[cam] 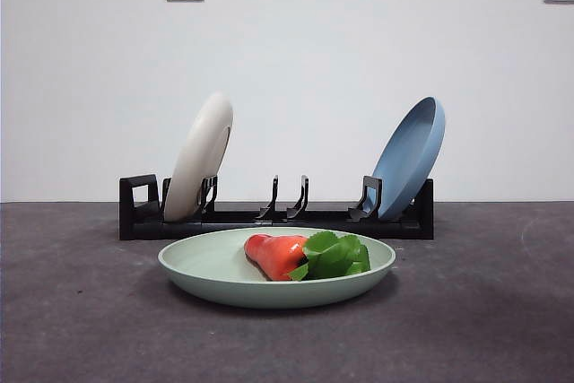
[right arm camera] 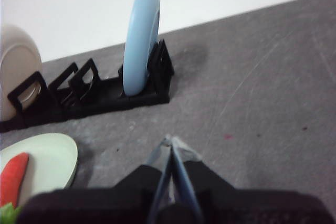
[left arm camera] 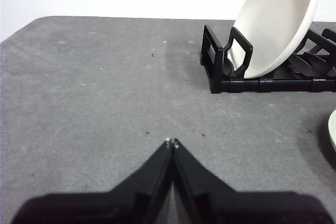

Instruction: Take the green plate from the plate rack,put the plate on the table,take the carrot from the table,put the carrot in the plate

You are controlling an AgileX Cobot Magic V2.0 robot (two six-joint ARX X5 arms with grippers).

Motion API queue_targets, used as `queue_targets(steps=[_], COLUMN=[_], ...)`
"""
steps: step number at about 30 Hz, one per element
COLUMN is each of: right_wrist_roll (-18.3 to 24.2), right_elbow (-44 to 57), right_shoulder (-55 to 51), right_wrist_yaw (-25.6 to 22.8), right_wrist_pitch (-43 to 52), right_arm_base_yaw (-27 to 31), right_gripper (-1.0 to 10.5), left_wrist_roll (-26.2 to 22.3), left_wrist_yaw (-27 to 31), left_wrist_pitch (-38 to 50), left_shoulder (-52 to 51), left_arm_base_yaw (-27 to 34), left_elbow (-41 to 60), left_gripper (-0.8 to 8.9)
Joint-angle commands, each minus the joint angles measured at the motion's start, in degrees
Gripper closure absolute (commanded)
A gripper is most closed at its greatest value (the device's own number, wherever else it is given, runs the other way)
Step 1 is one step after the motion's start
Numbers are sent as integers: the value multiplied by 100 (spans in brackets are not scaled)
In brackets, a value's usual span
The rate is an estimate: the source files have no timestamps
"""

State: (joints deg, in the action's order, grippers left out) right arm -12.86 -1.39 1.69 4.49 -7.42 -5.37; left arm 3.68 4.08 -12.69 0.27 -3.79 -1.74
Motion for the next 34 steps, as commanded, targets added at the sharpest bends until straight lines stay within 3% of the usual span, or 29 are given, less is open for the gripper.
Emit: queue_targets(steps=[1,13,15,19,34], right_wrist_roll=[-13,887,861,374,374], right_elbow=[107,107,107,107,105], right_shoulder=[-90,-164,-164,-164,-164], right_wrist_yaw=[-2,155,151,111,105], right_wrist_pitch=[35,-284,-284,-271,-267], right_arm_base_yaw=[-59,-81,-81,-81,-81], right_gripper=[946,946,945,945,945], left_wrist_roll=[22,22,22,20,20], left_wrist_yaw=[13,13,13,13,13], left_wrist_pitch=[-28,-28,-28,-28,-26], left_shoulder=[-15,-15,-15,-15,-15], left_arm_base_yaw=[15,15,15,15,15], left_elbow=[55,55,55,55,55], left_gripper=[816,816,816,816,816])
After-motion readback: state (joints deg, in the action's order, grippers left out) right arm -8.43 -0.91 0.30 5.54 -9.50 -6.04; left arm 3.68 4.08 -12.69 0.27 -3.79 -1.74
